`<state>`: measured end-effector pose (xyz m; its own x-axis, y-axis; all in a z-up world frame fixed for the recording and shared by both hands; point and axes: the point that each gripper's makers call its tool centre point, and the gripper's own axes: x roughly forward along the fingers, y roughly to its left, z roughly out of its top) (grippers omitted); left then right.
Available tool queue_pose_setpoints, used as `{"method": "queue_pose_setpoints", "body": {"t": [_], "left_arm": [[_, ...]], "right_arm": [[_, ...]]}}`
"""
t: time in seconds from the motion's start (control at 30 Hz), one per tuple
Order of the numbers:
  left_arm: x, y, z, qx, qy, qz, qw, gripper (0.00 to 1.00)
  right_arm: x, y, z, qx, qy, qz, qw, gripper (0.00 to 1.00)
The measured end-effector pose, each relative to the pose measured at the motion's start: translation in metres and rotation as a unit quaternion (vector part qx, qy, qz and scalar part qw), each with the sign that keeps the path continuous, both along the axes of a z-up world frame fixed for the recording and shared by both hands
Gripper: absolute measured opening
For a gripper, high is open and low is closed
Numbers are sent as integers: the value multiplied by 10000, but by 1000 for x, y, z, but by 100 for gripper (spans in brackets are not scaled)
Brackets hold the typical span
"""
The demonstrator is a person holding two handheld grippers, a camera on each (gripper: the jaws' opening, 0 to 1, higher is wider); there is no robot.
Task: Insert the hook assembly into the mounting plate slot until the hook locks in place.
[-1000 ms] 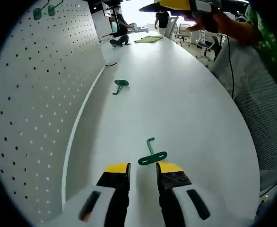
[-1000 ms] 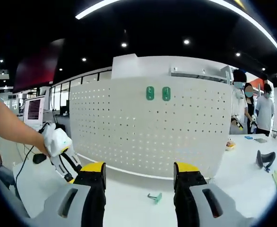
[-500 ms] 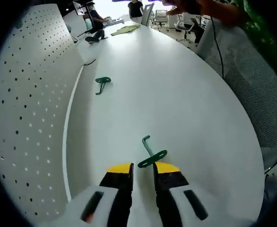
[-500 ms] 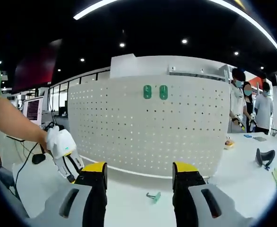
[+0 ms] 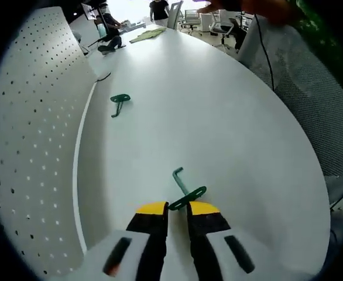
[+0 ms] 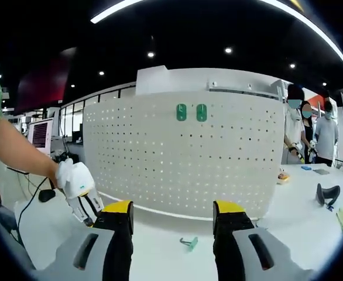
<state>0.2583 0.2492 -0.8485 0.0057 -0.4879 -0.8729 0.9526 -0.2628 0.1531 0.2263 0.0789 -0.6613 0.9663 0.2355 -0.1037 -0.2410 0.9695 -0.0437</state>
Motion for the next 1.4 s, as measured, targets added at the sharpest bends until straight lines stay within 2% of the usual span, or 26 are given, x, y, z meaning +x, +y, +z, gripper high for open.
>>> {"method": "queue_pose_setpoints", "body": {"t": [0.63,0.83,0.97,1.2,1.3,1.4], "left_arm": [[-11,5,6,-211,19,250,9995,8],[-19,7,8,-338,-85,348,9988,7],[-26,15,1,-210,-281,358,9987,8],[-37,22,-3,-333,-283,531,9976,7],[-41,21,0,-533,-86,725,9959,8],[-38,24,1,-582,-57,888,9943,9]], "right_arm": [[0,7,0,-86,15,116,9999,54],[0,8,-1,-87,30,166,9998,54],[1,11,-1,-106,21,204,9997,54],[1,16,-3,-140,51,258,9996,53],[1,19,-4,-177,59,289,9994,53],[2,21,-5,-187,68,307,9993,53]]}}
